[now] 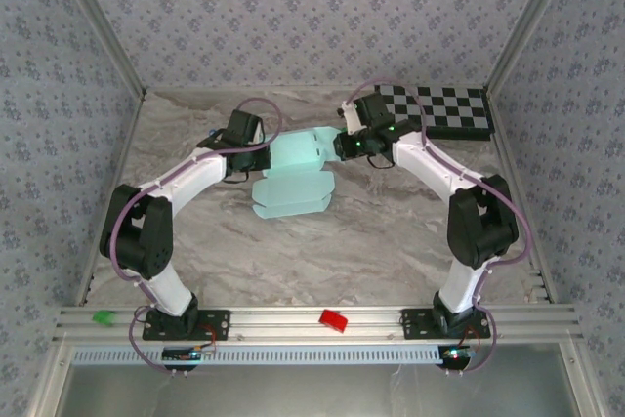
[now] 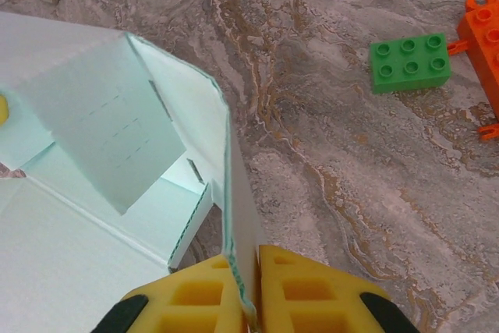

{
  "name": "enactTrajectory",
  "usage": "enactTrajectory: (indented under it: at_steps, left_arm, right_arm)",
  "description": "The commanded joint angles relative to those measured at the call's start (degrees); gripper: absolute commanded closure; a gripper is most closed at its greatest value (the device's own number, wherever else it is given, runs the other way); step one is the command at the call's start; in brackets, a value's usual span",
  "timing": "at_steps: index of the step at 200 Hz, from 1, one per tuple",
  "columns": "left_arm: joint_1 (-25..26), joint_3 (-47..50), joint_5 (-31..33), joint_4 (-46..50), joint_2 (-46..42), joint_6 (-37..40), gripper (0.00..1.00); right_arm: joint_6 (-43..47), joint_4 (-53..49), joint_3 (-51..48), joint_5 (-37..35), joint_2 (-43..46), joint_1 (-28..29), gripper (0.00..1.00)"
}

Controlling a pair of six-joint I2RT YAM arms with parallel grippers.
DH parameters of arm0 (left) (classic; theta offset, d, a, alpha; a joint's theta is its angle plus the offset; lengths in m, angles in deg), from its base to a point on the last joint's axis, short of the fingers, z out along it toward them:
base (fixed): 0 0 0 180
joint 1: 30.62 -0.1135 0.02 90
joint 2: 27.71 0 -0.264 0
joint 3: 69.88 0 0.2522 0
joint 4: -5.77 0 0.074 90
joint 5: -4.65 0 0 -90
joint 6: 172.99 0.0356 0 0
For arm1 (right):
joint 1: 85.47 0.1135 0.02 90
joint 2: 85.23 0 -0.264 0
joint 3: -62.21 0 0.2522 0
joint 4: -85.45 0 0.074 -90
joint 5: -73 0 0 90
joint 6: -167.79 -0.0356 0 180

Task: Fold the paper box

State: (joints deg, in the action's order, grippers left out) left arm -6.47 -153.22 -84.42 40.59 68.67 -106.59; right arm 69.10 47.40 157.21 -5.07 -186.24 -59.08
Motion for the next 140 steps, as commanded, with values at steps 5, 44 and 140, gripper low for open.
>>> enactTrajectory:
  at_steps: [5, 44, 140]
  left_arm:
    - [0.5, -3.6, -0.8, -0.8, 1.3, -2.4, 1.00]
    - [0.5, -5.1, -0.9, -0.1, 2.7, -3.9, 1.00]
    - [0.6, -5.7, -2.2, -0.4, 3.2, -3.8, 1.00]
  right_arm:
    - [-0.3, -0.3, -0.2, -1.3, -0.2, 1.7, 0.89]
    - [-0.9, -0.5, 1.3, -2.2, -0.8, 3.9, 0.89]
    - [-1.9, -2.5, 8.9, -1.2, -6.6, 7.9, 0.89]
